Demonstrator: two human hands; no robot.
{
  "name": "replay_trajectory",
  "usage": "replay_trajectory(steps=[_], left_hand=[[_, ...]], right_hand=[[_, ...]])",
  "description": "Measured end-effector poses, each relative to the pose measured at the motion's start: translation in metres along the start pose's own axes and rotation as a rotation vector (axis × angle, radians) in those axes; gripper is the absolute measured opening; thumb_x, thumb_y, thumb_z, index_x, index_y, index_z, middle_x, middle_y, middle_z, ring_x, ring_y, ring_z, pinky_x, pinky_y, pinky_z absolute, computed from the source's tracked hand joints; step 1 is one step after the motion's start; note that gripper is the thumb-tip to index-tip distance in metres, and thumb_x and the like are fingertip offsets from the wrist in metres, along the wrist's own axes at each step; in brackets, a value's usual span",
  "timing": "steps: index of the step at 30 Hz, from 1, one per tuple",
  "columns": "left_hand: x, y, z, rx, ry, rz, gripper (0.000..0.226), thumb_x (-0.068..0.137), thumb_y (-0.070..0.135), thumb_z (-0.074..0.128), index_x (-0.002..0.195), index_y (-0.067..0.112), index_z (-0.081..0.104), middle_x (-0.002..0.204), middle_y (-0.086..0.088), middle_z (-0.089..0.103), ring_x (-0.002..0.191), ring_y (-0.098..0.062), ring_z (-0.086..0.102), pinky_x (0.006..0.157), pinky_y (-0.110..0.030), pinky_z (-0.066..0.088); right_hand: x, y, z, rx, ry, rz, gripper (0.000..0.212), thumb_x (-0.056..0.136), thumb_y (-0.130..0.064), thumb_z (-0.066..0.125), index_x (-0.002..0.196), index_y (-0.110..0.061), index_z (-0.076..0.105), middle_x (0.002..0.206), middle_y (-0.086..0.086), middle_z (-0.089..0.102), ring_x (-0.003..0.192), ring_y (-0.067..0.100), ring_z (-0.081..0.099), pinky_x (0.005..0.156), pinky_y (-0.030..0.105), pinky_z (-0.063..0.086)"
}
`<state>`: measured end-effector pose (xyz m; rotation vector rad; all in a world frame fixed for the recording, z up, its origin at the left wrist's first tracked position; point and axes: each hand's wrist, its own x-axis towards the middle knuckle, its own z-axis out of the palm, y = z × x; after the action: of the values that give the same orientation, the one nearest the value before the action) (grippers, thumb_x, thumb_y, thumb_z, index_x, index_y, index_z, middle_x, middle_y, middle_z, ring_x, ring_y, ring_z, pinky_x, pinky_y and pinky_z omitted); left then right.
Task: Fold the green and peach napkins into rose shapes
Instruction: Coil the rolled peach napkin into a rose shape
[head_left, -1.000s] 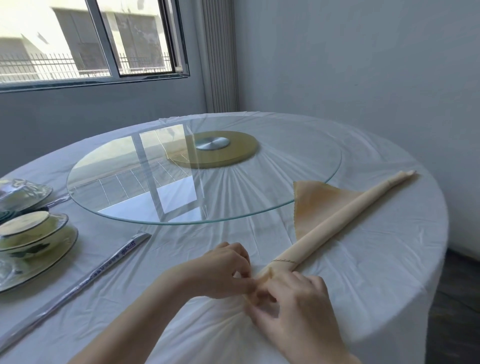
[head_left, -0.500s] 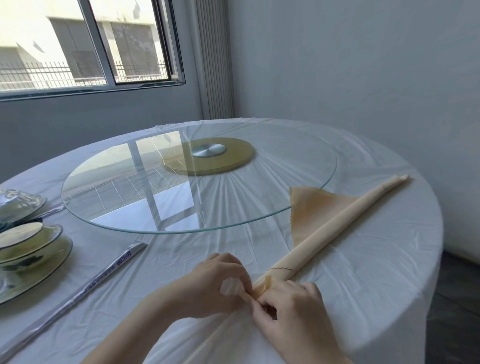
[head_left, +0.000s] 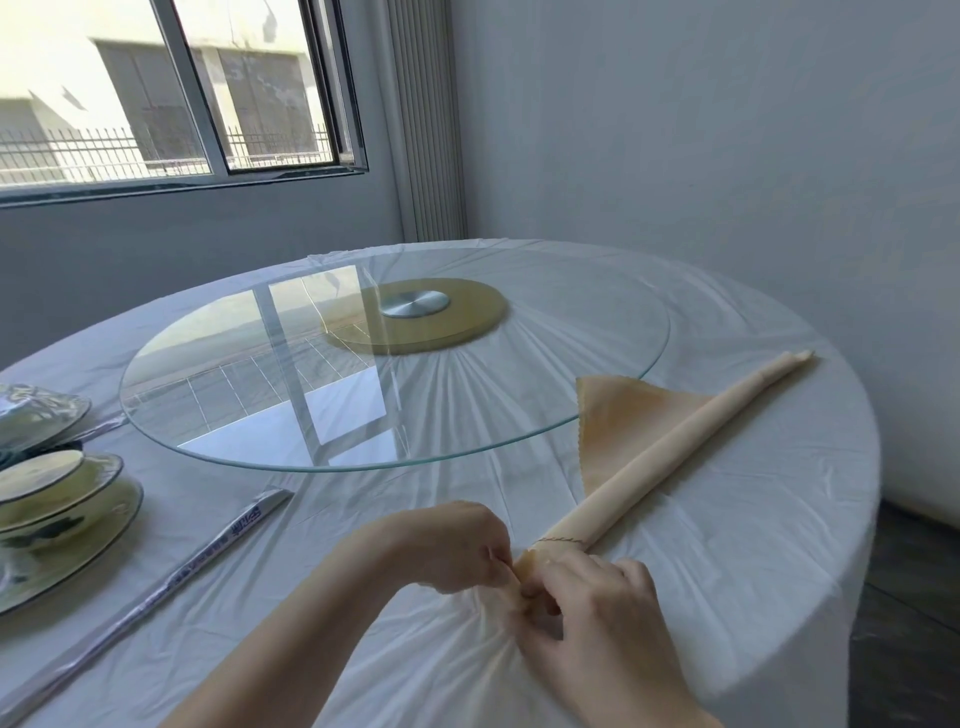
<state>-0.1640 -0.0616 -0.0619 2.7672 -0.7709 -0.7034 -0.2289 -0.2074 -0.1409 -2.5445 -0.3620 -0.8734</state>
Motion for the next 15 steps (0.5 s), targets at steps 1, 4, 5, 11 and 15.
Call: replay_trajectory(steps=[1, 4, 5, 11, 15], left_hand=[[0.001, 0.0, 0.0, -0.04, 0.011, -0.002, 0.024, 0.09, 0.032, 0.057, 0.106, 0.016, 0.063, 0.101, -0.003, 0.06, 0.093, -0.025, 0.059, 0.08, -0.036, 0.049], [0.0, -0.005, 0.003, -0.182, 0.125, 0.011, 0.018, 0.083, 0.031, 0.066, 0.097, 0.022, 0.058, 0.094, 0.006, 0.058, 0.088, -0.02, 0.06, 0.072, -0.033, 0.051], [0.0, -0.007, 0.004, -0.225, 0.157, 0.019, 0.014, 0.082, 0.028, 0.067, 0.091, 0.026, 0.056, 0.091, 0.008, 0.059, 0.088, -0.018, 0.061, 0.074, -0.034, 0.054], [-0.004, -0.014, 0.007, -0.31, 0.222, 0.067, 0.005, 0.083, 0.027, 0.066, 0.085, 0.027, 0.07, 0.076, 0.015, 0.065, 0.08, -0.009, 0.063, 0.081, -0.035, 0.054], [-0.007, -0.018, 0.007, -0.341, 0.12, 0.1, 0.016, 0.065, 0.05, 0.065, 0.081, 0.046, 0.066, 0.087, 0.011, 0.068, 0.085, -0.016, 0.065, 0.078, -0.039, 0.055]], right_hand=[[0.001, 0.0, 0.001, -0.002, -0.014, 0.013, 0.017, 0.064, -0.047, 0.051, 0.059, -0.03, 0.054, 0.064, -0.016, 0.055, 0.056, 0.003, 0.054, 0.063, 0.023, 0.024], [0.002, 0.0, 0.002, 0.008, -0.043, 0.047, 0.02, 0.067, -0.047, 0.052, 0.056, -0.03, 0.055, 0.062, -0.017, 0.058, 0.055, 0.001, 0.055, 0.061, 0.018, 0.023], [0.002, 0.001, 0.002, 0.015, -0.052, 0.05, 0.021, 0.068, -0.048, 0.052, 0.057, -0.03, 0.056, 0.063, -0.018, 0.06, 0.055, 0.0, 0.056, 0.062, 0.014, 0.023], [0.001, 0.004, 0.003, -0.012, -0.042, 0.064, 0.024, 0.074, -0.053, 0.052, 0.059, -0.035, 0.054, 0.056, -0.022, 0.046, 0.05, -0.005, 0.049, 0.066, 0.008, 0.024], [0.003, 0.005, -0.005, -0.047, -0.011, 0.086, 0.021, 0.068, -0.049, 0.045, 0.054, -0.036, 0.052, 0.05, -0.023, 0.008, 0.043, -0.005, 0.045, 0.059, 0.007, 0.02]])
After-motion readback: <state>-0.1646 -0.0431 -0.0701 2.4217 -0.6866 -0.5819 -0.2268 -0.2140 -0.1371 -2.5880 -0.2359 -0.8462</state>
